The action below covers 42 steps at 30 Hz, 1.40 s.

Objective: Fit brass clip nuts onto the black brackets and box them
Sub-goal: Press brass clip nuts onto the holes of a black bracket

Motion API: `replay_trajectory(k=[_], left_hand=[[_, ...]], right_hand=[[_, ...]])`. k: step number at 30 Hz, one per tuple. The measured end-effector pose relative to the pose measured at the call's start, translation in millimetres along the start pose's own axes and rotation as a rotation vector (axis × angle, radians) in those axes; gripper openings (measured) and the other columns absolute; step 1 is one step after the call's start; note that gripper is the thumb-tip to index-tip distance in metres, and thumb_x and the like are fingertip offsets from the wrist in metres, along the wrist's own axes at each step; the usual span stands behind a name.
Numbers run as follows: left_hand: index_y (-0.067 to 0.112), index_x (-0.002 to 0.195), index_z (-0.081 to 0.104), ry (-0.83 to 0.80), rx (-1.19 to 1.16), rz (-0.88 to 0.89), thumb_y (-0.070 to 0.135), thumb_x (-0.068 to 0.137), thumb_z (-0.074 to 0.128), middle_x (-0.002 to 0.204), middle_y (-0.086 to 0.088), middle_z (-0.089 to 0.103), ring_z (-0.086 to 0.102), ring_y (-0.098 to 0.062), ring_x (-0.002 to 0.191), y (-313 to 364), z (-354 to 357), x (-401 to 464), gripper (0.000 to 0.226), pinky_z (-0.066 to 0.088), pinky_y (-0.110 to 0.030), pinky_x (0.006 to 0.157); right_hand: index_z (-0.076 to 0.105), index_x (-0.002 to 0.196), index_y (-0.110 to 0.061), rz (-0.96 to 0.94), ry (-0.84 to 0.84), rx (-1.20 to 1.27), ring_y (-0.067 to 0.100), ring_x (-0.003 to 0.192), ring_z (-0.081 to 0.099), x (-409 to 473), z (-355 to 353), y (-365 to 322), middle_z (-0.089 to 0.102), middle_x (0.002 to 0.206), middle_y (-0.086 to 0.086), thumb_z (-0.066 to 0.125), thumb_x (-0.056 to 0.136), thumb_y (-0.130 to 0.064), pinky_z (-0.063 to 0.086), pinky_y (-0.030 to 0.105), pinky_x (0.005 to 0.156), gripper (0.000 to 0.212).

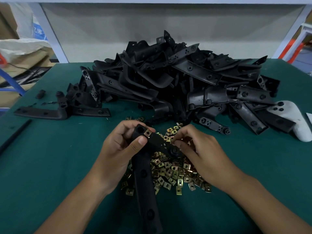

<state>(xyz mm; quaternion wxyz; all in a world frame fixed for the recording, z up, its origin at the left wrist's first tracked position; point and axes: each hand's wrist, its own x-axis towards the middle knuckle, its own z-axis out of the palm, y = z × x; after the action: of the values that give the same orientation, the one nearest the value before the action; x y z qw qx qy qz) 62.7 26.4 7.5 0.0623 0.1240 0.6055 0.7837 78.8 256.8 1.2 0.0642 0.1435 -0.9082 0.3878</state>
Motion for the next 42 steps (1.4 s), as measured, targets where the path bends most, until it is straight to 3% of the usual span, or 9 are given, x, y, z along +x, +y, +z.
replay_trajectory(k=[4,7,11,15,26,30,33,38,42], left_hand=[[0.015,0.107,0.067,-0.034,-0.07,-0.03,0.027,0.079,0.073,0.105,-0.004,0.076,0.071,-0.014,0.09,-1,0,1,0.031,0.057,-0.023,0.071],[0.005,0.114,0.06,-0.047,-0.125,-0.049,0.026,0.078,0.072,0.101,-0.002,0.076,0.071,-0.012,0.088,-1,1,0,0.043,0.057,-0.021,0.071],[0.022,0.107,0.071,-0.033,-0.201,-0.073,0.028,0.077,0.071,0.11,-0.004,0.075,0.071,-0.013,0.092,-1,2,0,0.031,0.058,-0.023,0.075],[0.027,0.112,0.073,-0.041,-0.163,-0.12,0.034,0.08,0.071,0.109,0.0,0.073,0.069,-0.01,0.085,0,3,-1,0.032,0.057,-0.021,0.066],[0.023,0.102,0.071,-0.086,-0.062,-0.153,0.038,0.086,0.074,0.095,-0.005,0.066,0.06,-0.018,0.087,-4,4,-4,0.022,0.053,-0.024,0.074],[0.011,0.1,0.062,-0.125,0.043,-0.095,0.042,0.077,0.079,0.091,0.002,0.068,0.064,-0.011,0.086,-6,4,-4,0.042,0.054,-0.02,0.075],[0.008,0.106,0.057,-0.161,0.127,-0.06,0.024,0.064,0.086,0.093,0.004,0.074,0.07,-0.009,0.089,-8,5,-4,0.054,0.055,-0.019,0.077],[0.008,0.096,0.053,-0.155,0.112,-0.035,0.018,0.068,0.085,0.071,-0.003,0.069,0.062,-0.015,0.058,-10,6,-2,0.044,0.054,-0.024,0.059],[0.009,0.093,0.052,-0.163,0.1,-0.011,0.017,0.069,0.083,0.068,-0.003,0.067,0.059,-0.015,0.056,-10,6,-2,0.04,0.053,-0.024,0.058]], right_hand=[[0.067,0.098,-0.032,0.175,0.019,0.556,0.003,0.082,0.064,7,-3,-8,0.074,0.095,-0.007,0.066,0.089,-0.038,0.05,0.018,0.071,0.011],[0.075,0.097,-0.031,0.235,0.002,0.832,0.008,0.087,0.069,8,-7,-12,0.075,0.094,-0.004,0.067,0.085,-0.03,0.053,0.019,0.07,0.014],[0.078,0.102,-0.024,0.251,-0.026,1.022,0.011,0.091,0.07,7,-10,-16,0.072,0.093,-0.002,0.069,0.084,-0.018,0.053,0.02,0.066,0.021],[0.073,0.098,-0.019,0.271,-0.057,1.068,0.01,0.086,0.069,5,-10,-20,0.073,0.095,0.0,0.074,0.08,-0.014,0.051,0.019,0.062,0.019],[0.076,0.091,-0.024,0.298,-0.17,0.988,0.007,0.073,0.059,2,-4,-26,0.064,0.082,-0.002,0.077,0.08,-0.022,0.049,0.018,0.057,0.011],[0.076,0.085,-0.025,0.295,-0.165,0.963,0.009,0.07,0.06,2,-4,-28,0.065,0.077,-0.002,0.081,0.077,-0.022,0.05,0.019,0.057,0.01],[0.076,0.084,-0.026,0.26,-0.163,0.935,0.006,0.069,0.06,1,-4,-29,0.066,0.076,-0.004,0.083,0.08,-0.021,0.05,0.019,0.059,0.009],[0.077,0.082,-0.024,0.24,-0.122,0.909,0.007,0.069,0.063,1,-5,-29,0.068,0.075,-0.002,0.08,0.078,-0.022,0.052,0.021,0.058,0.006],[0.078,0.081,-0.025,0.235,-0.107,0.901,0.006,0.069,0.065,2,-6,-28,0.069,0.073,-0.004,0.078,0.076,-0.022,0.052,0.021,0.056,0.006]])
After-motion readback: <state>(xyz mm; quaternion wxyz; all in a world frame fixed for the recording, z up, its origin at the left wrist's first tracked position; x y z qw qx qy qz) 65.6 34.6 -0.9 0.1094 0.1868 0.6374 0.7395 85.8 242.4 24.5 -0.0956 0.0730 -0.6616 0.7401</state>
